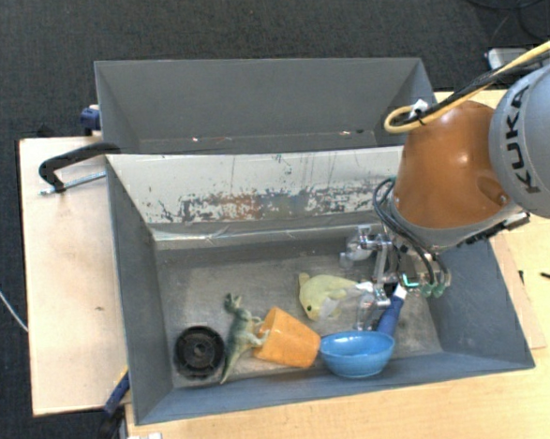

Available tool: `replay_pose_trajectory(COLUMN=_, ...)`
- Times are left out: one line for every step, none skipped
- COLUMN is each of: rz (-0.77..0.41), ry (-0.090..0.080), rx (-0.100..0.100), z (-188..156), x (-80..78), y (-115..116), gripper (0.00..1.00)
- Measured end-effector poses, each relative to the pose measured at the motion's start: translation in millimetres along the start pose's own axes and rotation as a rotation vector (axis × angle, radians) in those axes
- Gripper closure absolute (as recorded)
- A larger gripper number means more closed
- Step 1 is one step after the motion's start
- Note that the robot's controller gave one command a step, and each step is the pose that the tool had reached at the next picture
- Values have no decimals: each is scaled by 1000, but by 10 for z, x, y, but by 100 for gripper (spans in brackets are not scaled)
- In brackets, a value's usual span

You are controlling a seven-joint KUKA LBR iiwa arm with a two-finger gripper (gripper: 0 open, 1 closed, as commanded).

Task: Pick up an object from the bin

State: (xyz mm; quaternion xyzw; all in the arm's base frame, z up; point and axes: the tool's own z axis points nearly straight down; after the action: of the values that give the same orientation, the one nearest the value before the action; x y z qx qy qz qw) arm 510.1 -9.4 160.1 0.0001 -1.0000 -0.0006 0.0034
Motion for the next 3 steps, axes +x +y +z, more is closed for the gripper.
replay_pose_trajectory(rz=62, ry=-16, rx=-2, z=898, x=-559, y=243, gripper=0)
replay_pose_trajectory(rz=61, ry=-14, rx=-1, z=875, x=-580, y=250, gripper=0)
replay_pose_trajectory(rz=60, ry=-12, rx=0, z=863, x=-593, y=254, gripper=0)
